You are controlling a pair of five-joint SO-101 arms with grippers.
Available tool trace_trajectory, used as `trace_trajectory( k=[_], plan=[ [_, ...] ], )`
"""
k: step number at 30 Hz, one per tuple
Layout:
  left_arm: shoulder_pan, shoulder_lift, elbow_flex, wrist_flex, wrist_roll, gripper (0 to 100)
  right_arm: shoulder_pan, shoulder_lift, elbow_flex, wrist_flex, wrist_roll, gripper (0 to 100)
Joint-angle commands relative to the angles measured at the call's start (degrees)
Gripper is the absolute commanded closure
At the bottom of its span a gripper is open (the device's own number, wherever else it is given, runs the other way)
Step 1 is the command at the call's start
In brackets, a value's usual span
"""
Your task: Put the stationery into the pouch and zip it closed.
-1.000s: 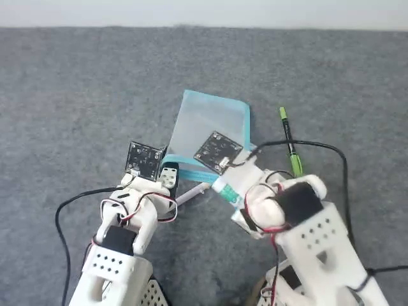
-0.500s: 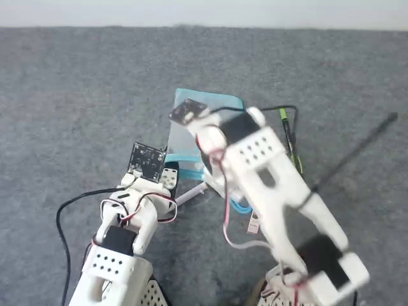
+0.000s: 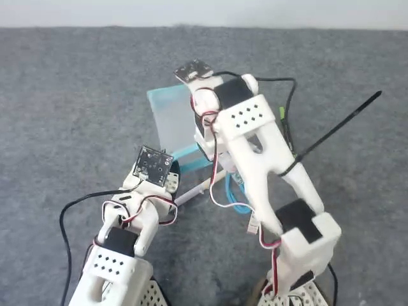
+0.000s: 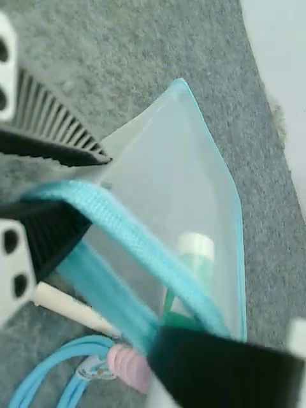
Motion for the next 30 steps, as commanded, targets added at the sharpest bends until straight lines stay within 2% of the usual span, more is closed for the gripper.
trace_trajectory(
  k=[1,3,7,13,19,25,30],
  plan=[
    [5.0,-1.1,-0.7,-1.6,-1.6,99,-2.9,1.4,-7.1,1.4,-0.4,75.0],
    [3.8,-1.1,-0.7,-1.6,-1.6,99,-3.5,2.2,-8.8,1.4,-0.6,72.5],
    [2.0,-1.1,-0.7,-1.6,-1.5,99,-2.3,2.4,-10.5,1.4,-0.8,78.1],
    [0.0,-1.1,-0.7,-1.7,-1.4,99,0.9,2.0,-10.5,1.7,-0.4,76.5],
    [-4.1,-1.1,-0.7,-1.8,-1.4,99,1.4,-6.4,-9.6,1.8,3.3,76.8],
    [-5.7,-1.1,-0.7,-1.8,-1.3,99,3.4,-18.8,1.1,1.5,6.6,76.8],
    [-6.1,-1.1,-0.6,-1.7,-1.3,99,8.4,-28.8,13.5,1.1,9.1,76.8]
  ],
)
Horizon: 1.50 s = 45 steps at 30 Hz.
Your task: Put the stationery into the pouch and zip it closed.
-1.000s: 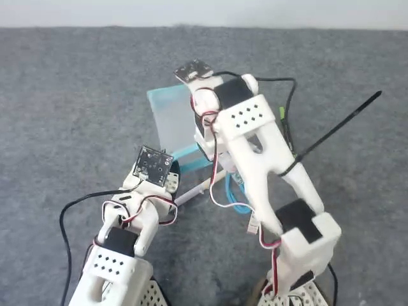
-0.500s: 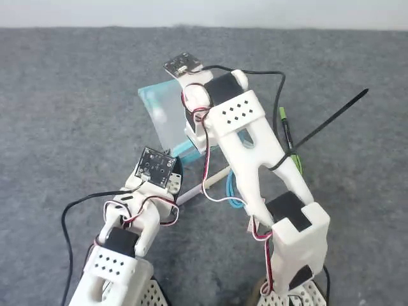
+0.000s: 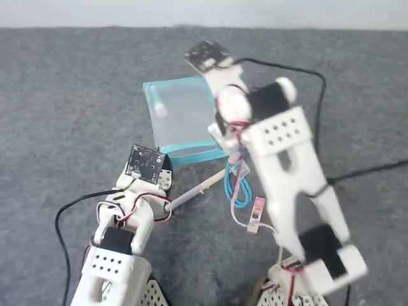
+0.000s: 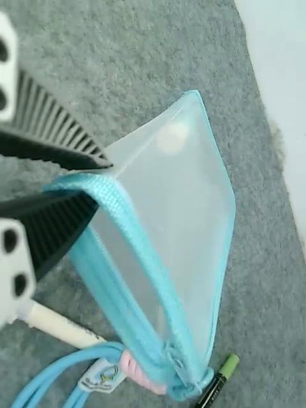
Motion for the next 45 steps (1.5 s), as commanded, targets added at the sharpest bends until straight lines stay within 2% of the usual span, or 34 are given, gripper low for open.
trace_trajectory(
  k=[1,5,10,15,19,26,29,34,45],
  plan=[
    [-0.3,-1.0,-0.7,-1.0,-0.2,99,4.3,-9.8,7.6,1.1,3.0,76.8],
    [-0.4,-1.0,-0.7,-0.9,-0.3,99,9.1,-16.3,20.7,-3.2,6.4,76.8],
    [-0.4,-1.0,-0.7,-0.8,-0.3,99,16.8,-21.3,36.3,-14.0,10.6,76.8],
    [-0.4,-1.0,-0.2,-0.8,-0.4,99,21.8,-20.5,43.3,-19.7,13.5,76.8],
    [-0.4,-1.0,-0.2,-0.9,-0.4,99,21.9,-14.1,43.1,-22.5,13.8,76.4],
    [-0.4,-1.0,-0.2,-0.8,-0.4,99,22.3,0.0,41.3,-33.5,13.2,76.6],
    [-0.4,-1.0,-0.2,-0.8,-0.4,99,24.9,5.1,39.5,-37.0,13.2,76.7],
    [-0.4,-1.0,-0.2,-0.9,-0.4,99,30.2,12.4,36.0,-39.4,13.2,76.8],
    [-0.4,-1.0,-0.2,-0.9,-0.4,99,29.1,21.8,33.8,-44.4,13.3,76.8]
  ],
)
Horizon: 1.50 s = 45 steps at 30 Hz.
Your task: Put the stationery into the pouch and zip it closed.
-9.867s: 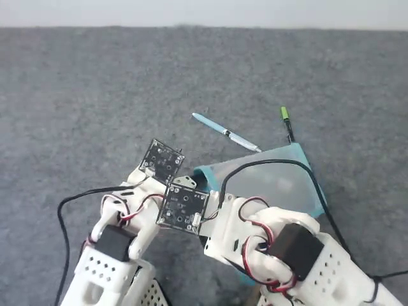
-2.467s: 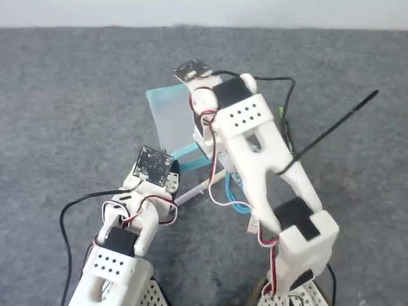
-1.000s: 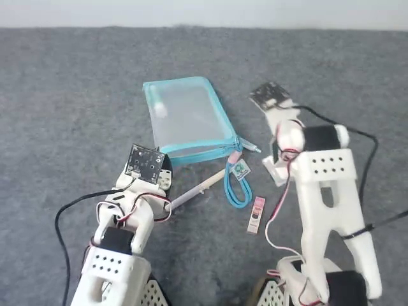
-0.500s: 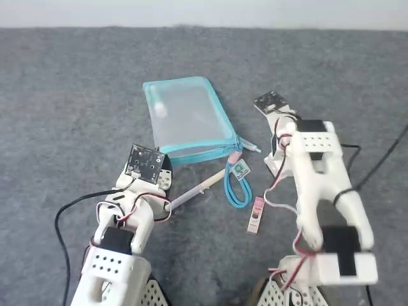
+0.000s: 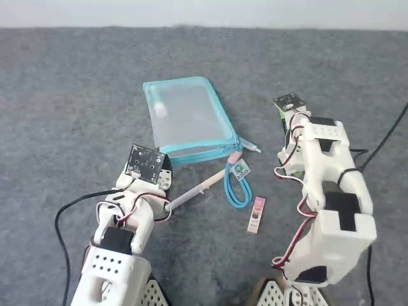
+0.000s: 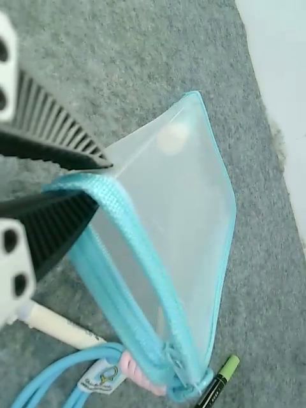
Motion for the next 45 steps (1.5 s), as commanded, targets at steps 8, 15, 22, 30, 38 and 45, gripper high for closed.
trace_trajectory(
  k=[8,15,22,30,38,45],
  plan=[
    [-0.2,-1.0,-0.1,-0.8,-0.4,99,-0.2,1.6,-2.4,-2.2,0.4,86.8],
    [-0.2,-1.0,-0.1,-0.8,-0.4,99,-0.2,-0.3,-2.5,3.0,0.4,93.0],
    [-0.2,-1.0,-0.1,-0.8,-0.5,99,-0.2,-16.7,-2.1,15.5,-3.9,98.7],
    [-0.2,-1.0,0.3,-0.9,-0.6,99,-0.8,-44.6,-2.0,32.6,-3.0,99.1],
    [-0.2,-1.0,0.3,-1.0,-0.6,99,-16.1,-71.5,4.8,44.0,14.8,99.1],
    [-0.2,-1.0,0.3,-1.0,-0.6,99,-28.8,-69.3,19.2,42.1,15.6,99.1]
  ],
)
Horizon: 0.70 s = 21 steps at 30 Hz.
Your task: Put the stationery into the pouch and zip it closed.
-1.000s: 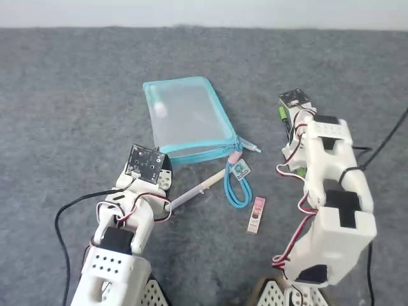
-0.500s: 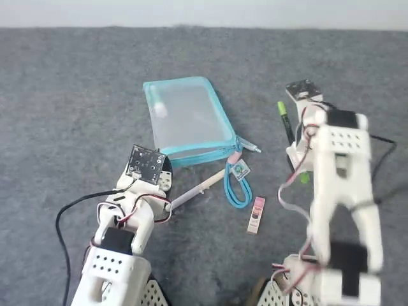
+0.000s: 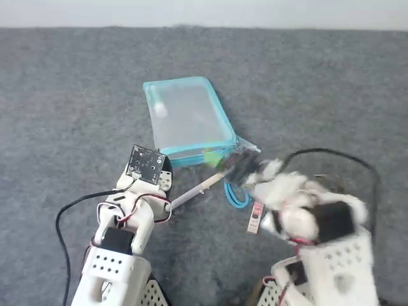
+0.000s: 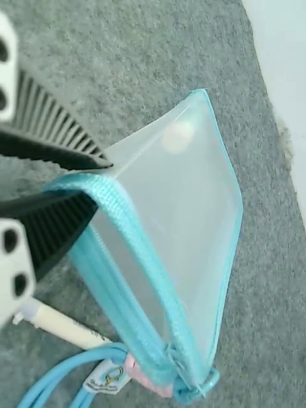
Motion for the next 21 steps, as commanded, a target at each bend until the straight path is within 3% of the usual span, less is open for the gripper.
trace_trajectory(
  k=[1,10,21],
  plan=[
    [-0.2,-1.0,-0.6,-1.0,-0.6,99,-2.0,3.0,1.1,-0.7,-1.8,99.1],
    [-0.2,-1.0,-0.6,-1.0,-0.6,99,-1.6,15.9,0.4,-11.2,-11.2,99.1],
    [-0.2,-1.0,-0.6,-0.9,-0.6,99,-1.5,34.2,-15.6,-12.2,-24.2,99.1]
  ],
)
